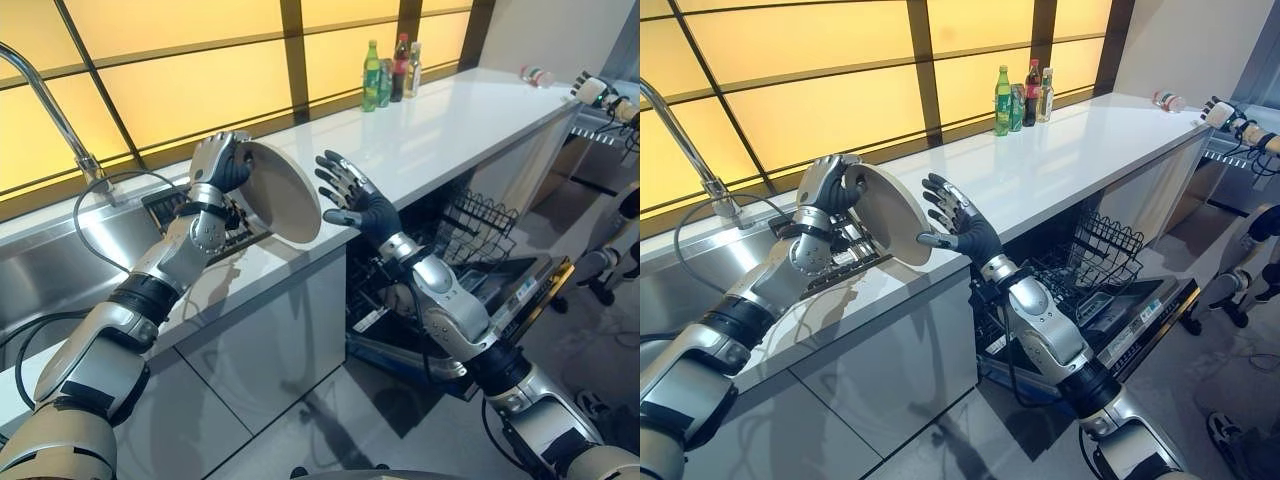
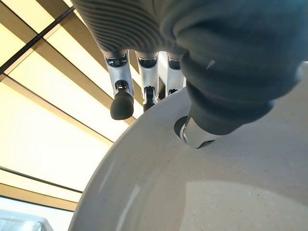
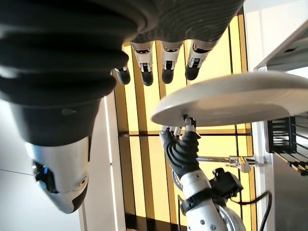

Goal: Pick up plates and place into dishwasher.

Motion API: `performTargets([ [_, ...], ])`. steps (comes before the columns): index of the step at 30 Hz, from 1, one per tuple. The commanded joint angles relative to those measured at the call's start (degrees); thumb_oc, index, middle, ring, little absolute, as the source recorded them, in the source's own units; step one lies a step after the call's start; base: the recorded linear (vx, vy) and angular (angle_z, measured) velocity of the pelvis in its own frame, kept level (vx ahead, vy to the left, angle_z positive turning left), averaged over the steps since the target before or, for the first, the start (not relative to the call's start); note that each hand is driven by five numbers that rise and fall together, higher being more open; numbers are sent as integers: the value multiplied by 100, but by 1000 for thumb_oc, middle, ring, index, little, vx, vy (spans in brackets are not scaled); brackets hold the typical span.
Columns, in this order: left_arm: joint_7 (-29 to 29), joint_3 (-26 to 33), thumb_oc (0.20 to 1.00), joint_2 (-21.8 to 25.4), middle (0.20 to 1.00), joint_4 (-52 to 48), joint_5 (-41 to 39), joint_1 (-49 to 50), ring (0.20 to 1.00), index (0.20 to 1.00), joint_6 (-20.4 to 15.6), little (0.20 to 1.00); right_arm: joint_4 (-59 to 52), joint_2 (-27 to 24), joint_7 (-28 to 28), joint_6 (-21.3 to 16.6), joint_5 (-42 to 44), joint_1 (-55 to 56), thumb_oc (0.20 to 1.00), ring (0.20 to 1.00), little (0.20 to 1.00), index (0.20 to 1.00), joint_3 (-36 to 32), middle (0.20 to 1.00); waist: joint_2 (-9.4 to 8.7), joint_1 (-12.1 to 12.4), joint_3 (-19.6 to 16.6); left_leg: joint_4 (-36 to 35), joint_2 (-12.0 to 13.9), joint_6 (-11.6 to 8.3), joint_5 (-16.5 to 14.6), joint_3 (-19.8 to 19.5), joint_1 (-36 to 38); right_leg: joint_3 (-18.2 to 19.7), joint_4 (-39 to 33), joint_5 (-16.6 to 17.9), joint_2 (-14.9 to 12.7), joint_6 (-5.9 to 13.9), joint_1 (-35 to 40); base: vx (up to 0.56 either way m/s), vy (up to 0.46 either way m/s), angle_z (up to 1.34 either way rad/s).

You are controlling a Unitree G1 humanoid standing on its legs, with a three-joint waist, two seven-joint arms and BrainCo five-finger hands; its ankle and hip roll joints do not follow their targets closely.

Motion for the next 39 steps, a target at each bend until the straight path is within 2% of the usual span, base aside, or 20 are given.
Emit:
performTargets([
  [1, 361, -147, 200, 21, 200, -36, 294, -884, 200, 200, 44, 200, 109, 258, -95, -97, 232, -800, 1000, 1000, 1000, 1000, 71, 1000, -72, 146, 42, 49, -287, -3, -773, 94, 307, 71, 17, -424, -303, 523, 176, 0, 0, 0],
  [8, 358, -183, 200, -21, 200, -133, 493, -931, 200, 200, 185, 200, 62, 349, -48, 53, 294, -817, 1000, 1000, 1000, 1000, 142, 1000, -94, 177, -8, 49, -284, -7, -773, 89, 312, 56, 17, -436, -304, 530, 193, 0, 0, 0],
  [22, 246, -260, 200, 200, 200, 2, 605, -1026, 200, 200, 428, 200, -248, 107, 176, 129, 379, -788, 1000, 1000, 1000, 1000, -31, 1000, -106, 150, -79, 49, -270, -3, -779, 118, 321, 85, 17, -449, -291, 538, 198, 0, 0, 0],
  [34, 342, -255, 200, 429, 200, 338, 546, -1097, 200, 200, 356, 200, -312, -157, 445, 331, 392, -671, 1000, 1000, 1000, 1000, -78, 1000, -105, 101, -98, 49, -250, -9, -767, 146, 316, 135, 17, -454, -270, 530, 190, 0, 0, 0],
  [39, 463, -328, 200, 369, 200, 270, 831, -1127, 200, 200, 413, 200, -246, -110, 436, 424, 301, -642, 1000, 1000, 1000, 1000, -5, 1000, -108, 103, -92, 49, -251, -8, -774, 130, 313, 136, 17, -464, -268, 523, 191, 0, 0, 0],
])
